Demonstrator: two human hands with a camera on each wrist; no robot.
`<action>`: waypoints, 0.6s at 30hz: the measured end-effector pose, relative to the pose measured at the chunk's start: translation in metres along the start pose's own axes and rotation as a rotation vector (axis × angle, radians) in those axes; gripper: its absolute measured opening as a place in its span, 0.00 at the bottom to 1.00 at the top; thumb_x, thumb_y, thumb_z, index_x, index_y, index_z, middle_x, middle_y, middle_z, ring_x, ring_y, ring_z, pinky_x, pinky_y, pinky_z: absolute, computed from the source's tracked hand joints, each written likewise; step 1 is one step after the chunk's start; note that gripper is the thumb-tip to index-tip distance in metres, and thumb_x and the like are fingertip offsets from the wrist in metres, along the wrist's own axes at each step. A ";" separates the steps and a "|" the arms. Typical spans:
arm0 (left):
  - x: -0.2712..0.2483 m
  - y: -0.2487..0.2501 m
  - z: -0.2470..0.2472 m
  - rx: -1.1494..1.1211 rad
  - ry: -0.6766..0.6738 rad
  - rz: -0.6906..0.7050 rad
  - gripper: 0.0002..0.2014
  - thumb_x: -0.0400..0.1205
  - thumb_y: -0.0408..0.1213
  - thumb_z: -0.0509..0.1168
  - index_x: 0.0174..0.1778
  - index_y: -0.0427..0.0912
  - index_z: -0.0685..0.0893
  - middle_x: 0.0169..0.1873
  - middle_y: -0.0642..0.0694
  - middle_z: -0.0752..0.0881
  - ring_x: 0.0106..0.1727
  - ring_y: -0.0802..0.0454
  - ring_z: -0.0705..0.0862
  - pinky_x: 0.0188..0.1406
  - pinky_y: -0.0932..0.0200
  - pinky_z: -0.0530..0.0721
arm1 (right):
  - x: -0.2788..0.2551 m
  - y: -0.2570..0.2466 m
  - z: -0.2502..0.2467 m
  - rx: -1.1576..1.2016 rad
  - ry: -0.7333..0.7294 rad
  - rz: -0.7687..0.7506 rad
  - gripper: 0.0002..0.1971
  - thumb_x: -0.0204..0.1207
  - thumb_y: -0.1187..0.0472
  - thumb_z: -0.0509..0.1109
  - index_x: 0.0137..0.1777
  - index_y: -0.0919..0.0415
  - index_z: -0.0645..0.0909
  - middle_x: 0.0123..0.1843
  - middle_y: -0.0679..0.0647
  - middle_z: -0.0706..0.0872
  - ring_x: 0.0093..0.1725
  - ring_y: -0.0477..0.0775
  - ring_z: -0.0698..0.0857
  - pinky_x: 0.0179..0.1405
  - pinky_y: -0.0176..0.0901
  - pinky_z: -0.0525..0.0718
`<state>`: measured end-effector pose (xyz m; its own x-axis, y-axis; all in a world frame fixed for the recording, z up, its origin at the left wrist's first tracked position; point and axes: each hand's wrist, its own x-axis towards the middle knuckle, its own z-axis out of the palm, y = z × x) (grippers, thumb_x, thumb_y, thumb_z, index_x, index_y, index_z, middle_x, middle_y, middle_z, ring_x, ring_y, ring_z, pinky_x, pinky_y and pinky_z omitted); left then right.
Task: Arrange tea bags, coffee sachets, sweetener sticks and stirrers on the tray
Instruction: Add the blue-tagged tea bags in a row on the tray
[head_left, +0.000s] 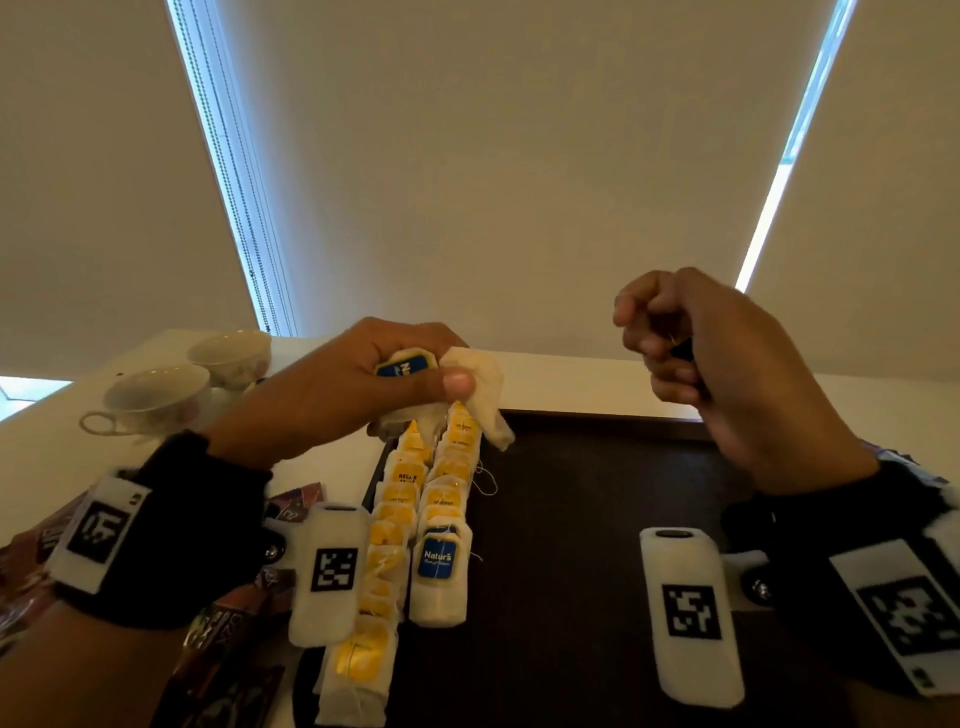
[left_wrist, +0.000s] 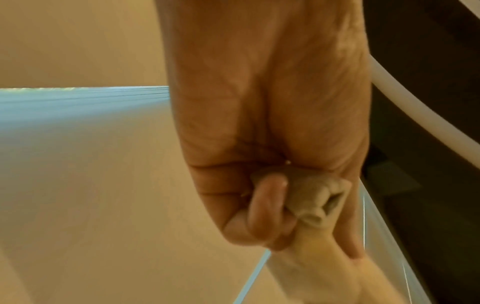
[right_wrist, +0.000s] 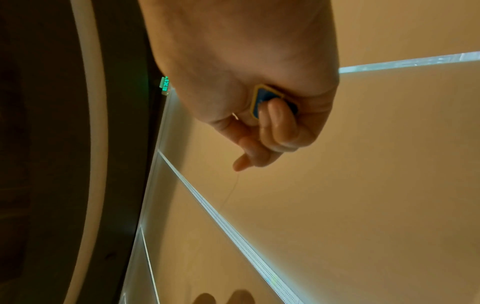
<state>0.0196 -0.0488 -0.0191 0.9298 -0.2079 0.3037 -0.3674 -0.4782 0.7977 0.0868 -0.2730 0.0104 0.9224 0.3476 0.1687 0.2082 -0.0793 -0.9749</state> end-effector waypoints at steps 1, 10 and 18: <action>-0.001 0.001 -0.001 -0.054 0.005 0.032 0.16 0.77 0.47 0.65 0.46 0.36 0.84 0.32 0.50 0.85 0.26 0.59 0.82 0.24 0.67 0.78 | 0.002 0.000 0.002 -0.048 -0.012 0.046 0.16 0.77 0.72 0.48 0.35 0.62 0.75 0.24 0.53 0.66 0.18 0.45 0.58 0.14 0.32 0.57; -0.004 0.009 0.003 -0.489 0.132 0.082 0.12 0.69 0.44 0.71 0.39 0.40 0.79 0.32 0.53 0.82 0.31 0.60 0.82 0.27 0.66 0.82 | -0.001 0.025 0.031 -0.221 -0.296 0.174 0.09 0.76 0.71 0.53 0.41 0.56 0.69 0.34 0.54 0.70 0.20 0.43 0.63 0.14 0.31 0.60; 0.003 -0.001 0.000 -0.349 0.328 -0.025 0.07 0.77 0.40 0.70 0.38 0.43 0.80 0.29 0.48 0.79 0.31 0.50 0.78 0.32 0.60 0.77 | -0.003 0.031 0.034 -0.316 -0.391 0.238 0.13 0.79 0.72 0.51 0.38 0.57 0.69 0.27 0.55 0.70 0.25 0.48 0.72 0.23 0.34 0.79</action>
<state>0.0223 -0.0493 -0.0191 0.9162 0.1075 0.3860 -0.3684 -0.1531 0.9170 0.0796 -0.2443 -0.0257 0.7792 0.6016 -0.1759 0.1521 -0.4537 -0.8781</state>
